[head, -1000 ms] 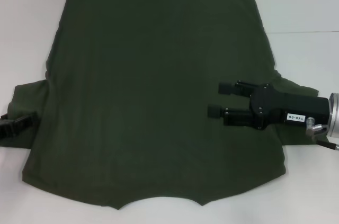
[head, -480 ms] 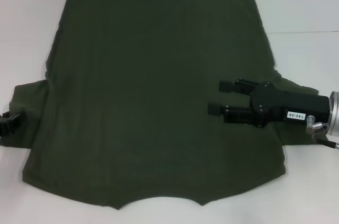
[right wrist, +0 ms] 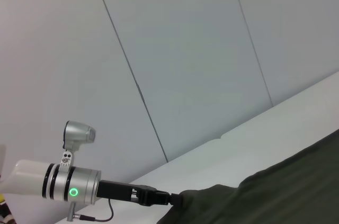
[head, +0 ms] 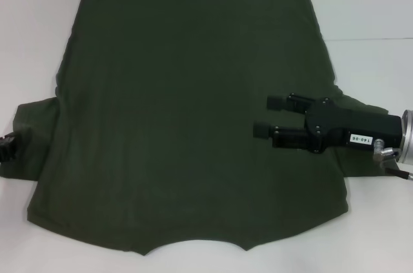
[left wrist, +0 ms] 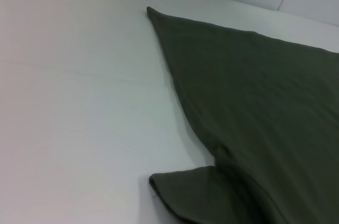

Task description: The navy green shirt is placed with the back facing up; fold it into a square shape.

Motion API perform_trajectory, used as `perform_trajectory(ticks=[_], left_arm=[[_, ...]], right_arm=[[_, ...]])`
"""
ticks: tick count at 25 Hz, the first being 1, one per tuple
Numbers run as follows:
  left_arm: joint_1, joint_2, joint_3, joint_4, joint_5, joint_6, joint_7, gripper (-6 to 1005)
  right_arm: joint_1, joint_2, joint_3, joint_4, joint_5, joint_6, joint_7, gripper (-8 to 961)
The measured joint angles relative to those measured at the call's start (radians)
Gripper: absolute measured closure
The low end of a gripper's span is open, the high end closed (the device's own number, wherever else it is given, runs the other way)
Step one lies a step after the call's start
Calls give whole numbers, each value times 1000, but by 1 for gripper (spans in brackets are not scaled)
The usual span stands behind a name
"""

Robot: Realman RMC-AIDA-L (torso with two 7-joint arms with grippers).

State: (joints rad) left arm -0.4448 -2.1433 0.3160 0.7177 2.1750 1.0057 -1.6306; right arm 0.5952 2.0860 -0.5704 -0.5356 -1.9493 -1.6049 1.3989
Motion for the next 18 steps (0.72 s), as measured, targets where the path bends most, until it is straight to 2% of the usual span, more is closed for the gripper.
perform_trajectory(ticks=[5, 14, 18], left_arm=[[-3, 2, 0, 3, 1, -2, 0, 1001], [-3, 7, -1, 32, 2, -13, -9, 1000], [-3, 19, -7, 48, 3, -26, -12, 1000]], right_arm=[[0, 0, 2, -1, 0, -1, 0, 39], [-2, 0, -1, 4, 22, 0, -9, 40], [-3, 0, 0, 9, 26, 1, -9, 40]])
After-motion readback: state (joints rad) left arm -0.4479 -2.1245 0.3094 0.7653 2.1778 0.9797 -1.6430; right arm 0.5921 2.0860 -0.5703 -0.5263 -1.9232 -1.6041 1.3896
